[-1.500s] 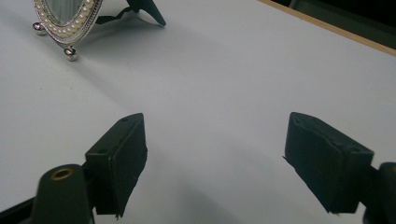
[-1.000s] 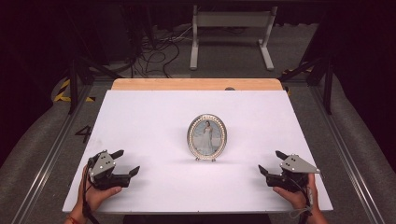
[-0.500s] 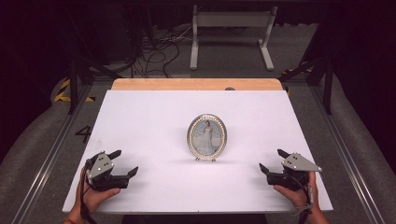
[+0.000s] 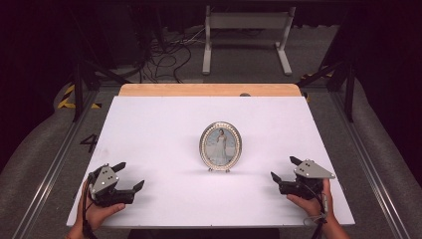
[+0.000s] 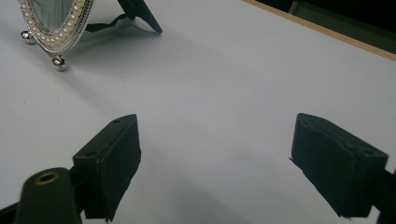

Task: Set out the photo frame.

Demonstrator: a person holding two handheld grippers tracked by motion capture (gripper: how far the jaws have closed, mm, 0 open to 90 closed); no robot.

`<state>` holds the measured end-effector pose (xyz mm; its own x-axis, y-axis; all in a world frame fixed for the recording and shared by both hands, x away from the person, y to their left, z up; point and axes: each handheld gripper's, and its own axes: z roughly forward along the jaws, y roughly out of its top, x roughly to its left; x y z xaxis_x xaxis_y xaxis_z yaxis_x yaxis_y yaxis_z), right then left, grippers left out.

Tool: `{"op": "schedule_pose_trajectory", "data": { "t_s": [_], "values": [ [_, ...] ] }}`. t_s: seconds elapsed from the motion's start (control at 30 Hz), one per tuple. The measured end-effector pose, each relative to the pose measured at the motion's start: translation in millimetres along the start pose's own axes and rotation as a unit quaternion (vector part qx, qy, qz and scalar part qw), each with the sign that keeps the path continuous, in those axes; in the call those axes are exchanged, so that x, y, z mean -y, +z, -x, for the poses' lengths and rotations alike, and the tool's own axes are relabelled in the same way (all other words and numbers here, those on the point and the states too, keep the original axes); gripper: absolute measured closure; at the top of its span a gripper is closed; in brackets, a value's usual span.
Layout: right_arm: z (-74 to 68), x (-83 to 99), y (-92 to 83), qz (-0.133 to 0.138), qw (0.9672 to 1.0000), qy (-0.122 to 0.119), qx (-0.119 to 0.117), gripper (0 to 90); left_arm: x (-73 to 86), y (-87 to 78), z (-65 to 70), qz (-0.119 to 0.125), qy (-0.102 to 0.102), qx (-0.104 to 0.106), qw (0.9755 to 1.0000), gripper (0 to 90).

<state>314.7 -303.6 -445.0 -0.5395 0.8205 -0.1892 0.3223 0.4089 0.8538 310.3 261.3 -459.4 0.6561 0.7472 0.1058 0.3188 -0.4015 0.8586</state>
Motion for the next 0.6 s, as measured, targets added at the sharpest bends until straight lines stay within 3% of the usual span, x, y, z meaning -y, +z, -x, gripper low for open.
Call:
{"op": "schedule_pose_trajectory", "data": {
  "t_s": [0.6],
  "values": [
    [4.4,-0.6,-1.6,0.008,0.9999,0.004,0.008,15.9,-1.5,0.8,-0.6,-0.007,-0.003,-0.012,0.9999,11.8]
  ]
}}
